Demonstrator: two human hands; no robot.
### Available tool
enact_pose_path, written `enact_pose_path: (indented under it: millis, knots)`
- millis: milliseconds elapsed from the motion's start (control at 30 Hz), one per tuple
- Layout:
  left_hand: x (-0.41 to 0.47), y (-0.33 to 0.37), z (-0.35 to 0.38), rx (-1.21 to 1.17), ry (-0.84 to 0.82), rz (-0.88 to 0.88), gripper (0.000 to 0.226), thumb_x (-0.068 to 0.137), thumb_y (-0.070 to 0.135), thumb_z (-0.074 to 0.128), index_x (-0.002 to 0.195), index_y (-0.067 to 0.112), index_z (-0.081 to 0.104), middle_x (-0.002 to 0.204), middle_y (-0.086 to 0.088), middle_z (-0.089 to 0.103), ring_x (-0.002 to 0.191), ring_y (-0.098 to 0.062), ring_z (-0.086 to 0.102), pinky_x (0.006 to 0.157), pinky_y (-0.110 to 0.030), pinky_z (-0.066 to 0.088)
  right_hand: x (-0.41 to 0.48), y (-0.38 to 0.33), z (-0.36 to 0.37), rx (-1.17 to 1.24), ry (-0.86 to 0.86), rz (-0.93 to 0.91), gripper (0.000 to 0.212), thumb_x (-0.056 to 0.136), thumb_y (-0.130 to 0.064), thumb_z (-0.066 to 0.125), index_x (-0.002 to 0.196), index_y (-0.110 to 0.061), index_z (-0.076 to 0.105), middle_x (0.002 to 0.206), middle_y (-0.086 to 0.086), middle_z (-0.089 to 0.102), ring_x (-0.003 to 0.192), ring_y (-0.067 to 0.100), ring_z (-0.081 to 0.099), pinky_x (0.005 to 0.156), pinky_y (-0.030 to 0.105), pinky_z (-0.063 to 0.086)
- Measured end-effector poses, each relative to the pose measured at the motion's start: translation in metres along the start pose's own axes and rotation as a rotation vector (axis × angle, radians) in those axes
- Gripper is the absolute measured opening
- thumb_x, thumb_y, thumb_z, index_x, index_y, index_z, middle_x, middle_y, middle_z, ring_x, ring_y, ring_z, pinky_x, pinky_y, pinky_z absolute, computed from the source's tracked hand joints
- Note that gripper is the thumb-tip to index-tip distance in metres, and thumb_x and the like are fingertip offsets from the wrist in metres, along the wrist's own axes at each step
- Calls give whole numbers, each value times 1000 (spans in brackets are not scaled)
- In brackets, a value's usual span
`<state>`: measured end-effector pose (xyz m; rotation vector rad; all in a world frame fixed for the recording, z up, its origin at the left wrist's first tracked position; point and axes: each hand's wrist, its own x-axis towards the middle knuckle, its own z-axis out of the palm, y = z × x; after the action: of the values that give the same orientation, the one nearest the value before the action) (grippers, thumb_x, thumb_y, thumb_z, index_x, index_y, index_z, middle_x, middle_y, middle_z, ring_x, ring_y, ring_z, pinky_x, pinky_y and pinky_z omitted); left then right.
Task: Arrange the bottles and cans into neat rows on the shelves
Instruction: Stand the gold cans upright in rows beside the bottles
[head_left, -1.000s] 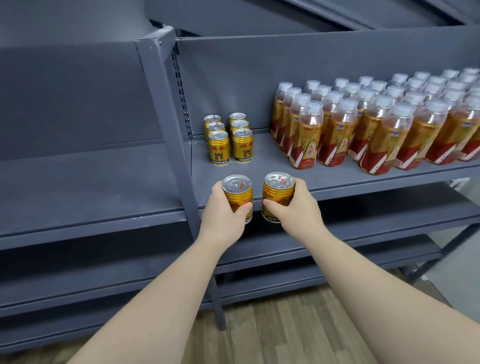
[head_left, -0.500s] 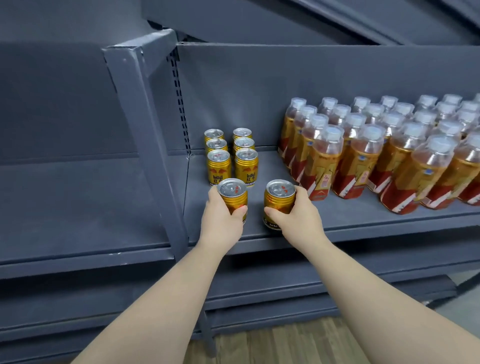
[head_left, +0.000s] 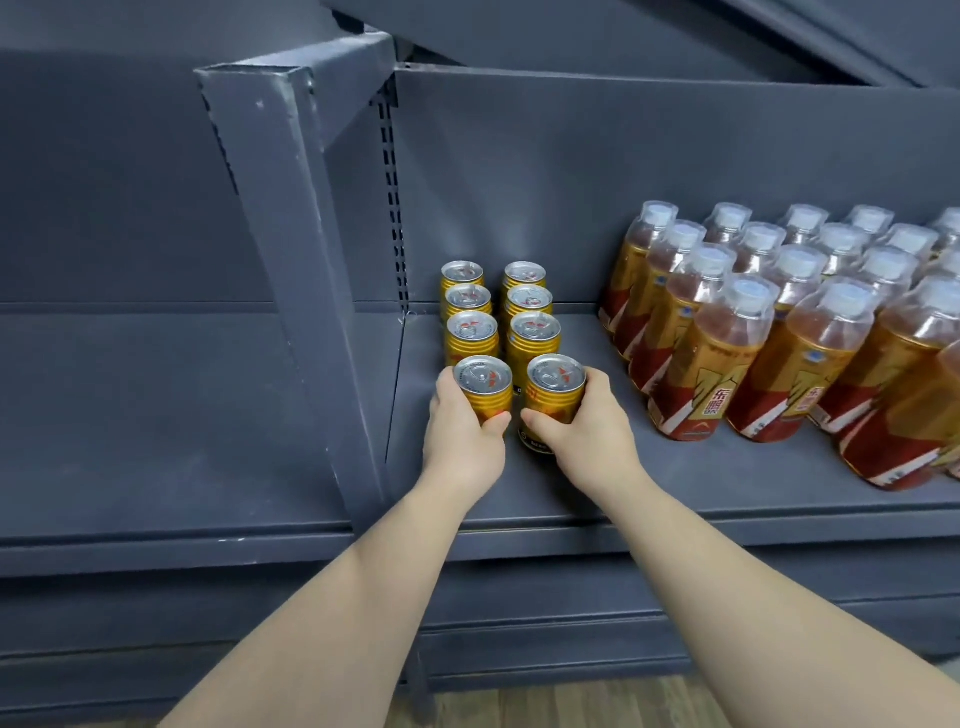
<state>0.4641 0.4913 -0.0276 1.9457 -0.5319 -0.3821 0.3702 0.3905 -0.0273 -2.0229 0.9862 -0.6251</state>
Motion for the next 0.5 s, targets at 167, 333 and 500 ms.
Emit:
enact_pose_path:
  millis: [167,333,500]
  knots:
    - [2,-6,3,8,9,-3,81,93,19,69,154,28,16,153,4,36,138,-19,41,108,-37,40,6,3,4,27,-42,-5,79,79,-37,83,141,-21,37,140,-3,54,123,16,55,92,25,44]
    - [1,-6,4,15,3,-17,90,92,20,71,156,29,9,156,3,32,141,-20,38,109,-40,39,9,8,1,49,-94,-14,84,77,-36,85,143,-22,34,143,-4,52,126,15,53,94,25,43]
    - [3,-5,3,39,60,-39,96,84,25,80,154,28,15,154,1,36,140,-22,39,110,-43,42,8,11,-3,21,-144,-28,86,81,-31,82,149,-23,29,148,-4,48,132,16,49,101,28,40]
